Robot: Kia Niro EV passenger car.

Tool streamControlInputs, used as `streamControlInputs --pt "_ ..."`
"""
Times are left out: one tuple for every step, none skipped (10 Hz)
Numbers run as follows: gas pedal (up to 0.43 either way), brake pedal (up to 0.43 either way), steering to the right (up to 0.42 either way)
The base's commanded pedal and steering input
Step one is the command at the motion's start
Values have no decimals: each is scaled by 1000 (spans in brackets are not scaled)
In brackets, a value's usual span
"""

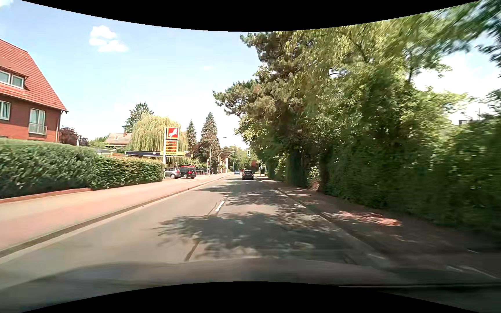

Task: Follow the waypoints while adhering to traffic rules and regulations

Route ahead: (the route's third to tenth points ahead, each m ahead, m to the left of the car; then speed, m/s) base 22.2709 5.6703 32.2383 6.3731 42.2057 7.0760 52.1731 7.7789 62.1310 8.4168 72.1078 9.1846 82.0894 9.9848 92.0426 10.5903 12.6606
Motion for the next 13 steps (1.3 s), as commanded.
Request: streamControlInputs --pt "0 18 -17" --pt "0 37 -16" --pt "0 73 -16" --pt "0 85 -16" --pt "0 91 -15" --pt "0 98 -14" --pt "0 110 -14" --pt "0 134 -13" --pt "0 128 -12" --pt "0 140 -11" --pt "0 140 -11" --pt "0 140 -10" --pt "0 134 -10"
